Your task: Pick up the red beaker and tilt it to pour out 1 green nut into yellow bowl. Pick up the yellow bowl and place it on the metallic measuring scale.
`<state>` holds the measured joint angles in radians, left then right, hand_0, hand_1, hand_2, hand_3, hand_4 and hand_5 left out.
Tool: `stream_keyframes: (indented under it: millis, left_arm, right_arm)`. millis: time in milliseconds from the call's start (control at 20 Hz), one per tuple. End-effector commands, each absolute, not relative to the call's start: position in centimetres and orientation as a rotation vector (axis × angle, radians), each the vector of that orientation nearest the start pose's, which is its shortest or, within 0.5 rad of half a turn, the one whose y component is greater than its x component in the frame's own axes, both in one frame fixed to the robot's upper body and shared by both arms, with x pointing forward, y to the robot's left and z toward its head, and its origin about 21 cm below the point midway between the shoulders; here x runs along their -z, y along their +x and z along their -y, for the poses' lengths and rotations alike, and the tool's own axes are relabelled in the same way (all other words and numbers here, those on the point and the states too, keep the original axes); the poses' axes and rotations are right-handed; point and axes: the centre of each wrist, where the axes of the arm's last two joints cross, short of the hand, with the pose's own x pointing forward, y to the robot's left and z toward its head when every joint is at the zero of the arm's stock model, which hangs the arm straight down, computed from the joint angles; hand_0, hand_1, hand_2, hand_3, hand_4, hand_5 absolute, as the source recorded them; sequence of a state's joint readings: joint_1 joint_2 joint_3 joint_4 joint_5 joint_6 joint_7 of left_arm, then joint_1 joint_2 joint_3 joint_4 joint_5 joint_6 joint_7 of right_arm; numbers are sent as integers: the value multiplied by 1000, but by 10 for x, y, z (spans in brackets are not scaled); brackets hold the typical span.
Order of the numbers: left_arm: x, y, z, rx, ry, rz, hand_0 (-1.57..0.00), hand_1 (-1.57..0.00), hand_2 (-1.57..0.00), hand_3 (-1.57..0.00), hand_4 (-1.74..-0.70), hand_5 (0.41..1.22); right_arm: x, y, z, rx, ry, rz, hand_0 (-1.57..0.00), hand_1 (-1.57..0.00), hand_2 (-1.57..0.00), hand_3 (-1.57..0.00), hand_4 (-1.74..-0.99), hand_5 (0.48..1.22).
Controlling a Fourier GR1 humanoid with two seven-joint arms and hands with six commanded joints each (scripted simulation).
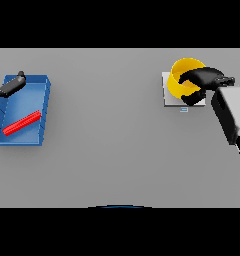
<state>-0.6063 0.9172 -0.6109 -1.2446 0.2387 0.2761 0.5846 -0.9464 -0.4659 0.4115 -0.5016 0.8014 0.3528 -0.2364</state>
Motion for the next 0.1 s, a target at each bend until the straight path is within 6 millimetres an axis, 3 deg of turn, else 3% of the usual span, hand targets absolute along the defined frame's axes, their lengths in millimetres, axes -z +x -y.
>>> stream_keyframes:
  millis: [0, 50]
  left_arm:
    - [-126, 347, -320, 513, 754, 1054, 1, 1, 1, 1, -820, 734]
    - [-128, 349, -320, 510, 760, 1054, 1, 1, 1, 1, -821, 734]
  right_arm:
    - [-83, 444, 272, -1631, -594, 985, -66, -59, -142, -365, -1316, 735]
    - [-86, 446, 271, -1635, -600, 984, -53, -47, -115, -348, -1308, 733]
